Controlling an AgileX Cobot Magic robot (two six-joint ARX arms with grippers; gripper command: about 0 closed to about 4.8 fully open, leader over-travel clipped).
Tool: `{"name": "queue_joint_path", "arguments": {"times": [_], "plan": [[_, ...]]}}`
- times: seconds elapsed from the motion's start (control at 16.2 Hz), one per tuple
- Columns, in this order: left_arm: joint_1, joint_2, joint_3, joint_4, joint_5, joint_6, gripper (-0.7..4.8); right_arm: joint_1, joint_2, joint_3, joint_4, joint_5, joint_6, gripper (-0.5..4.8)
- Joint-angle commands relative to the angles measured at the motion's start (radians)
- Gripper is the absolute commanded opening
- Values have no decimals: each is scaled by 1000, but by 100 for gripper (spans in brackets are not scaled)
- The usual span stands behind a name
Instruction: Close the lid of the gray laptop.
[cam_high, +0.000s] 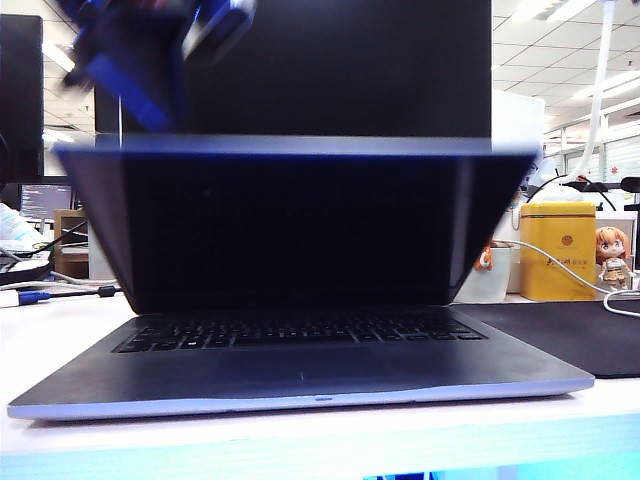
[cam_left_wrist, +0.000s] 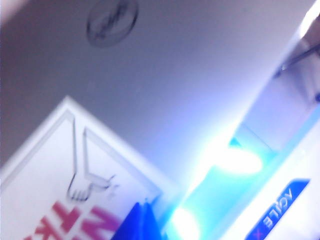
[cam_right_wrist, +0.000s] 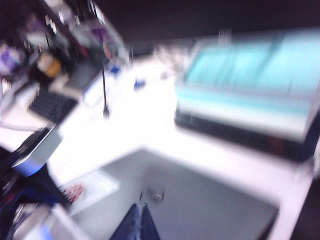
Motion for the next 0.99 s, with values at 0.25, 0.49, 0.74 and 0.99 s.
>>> {"name": "queue_joint_path", "arguments": {"times": [0.25, 0.49, 0.74, 0.99], "plan": [[-5, -89, -184, 146, 12, -84, -6, 1, -3, 4, -348, -6, -226, -5], [-19, -164, -301, 212, 10, -121, -6, 2, -3, 4, -412, -9, -241, -5], [-74, -177, -414, 343, -56, -174, -5, 2, -3, 4, -461, -9, -279, -5], [-130, -177, -536, 476, -113, -222, -5, 2, -3, 4, -465, -10, -280, -5]]}}
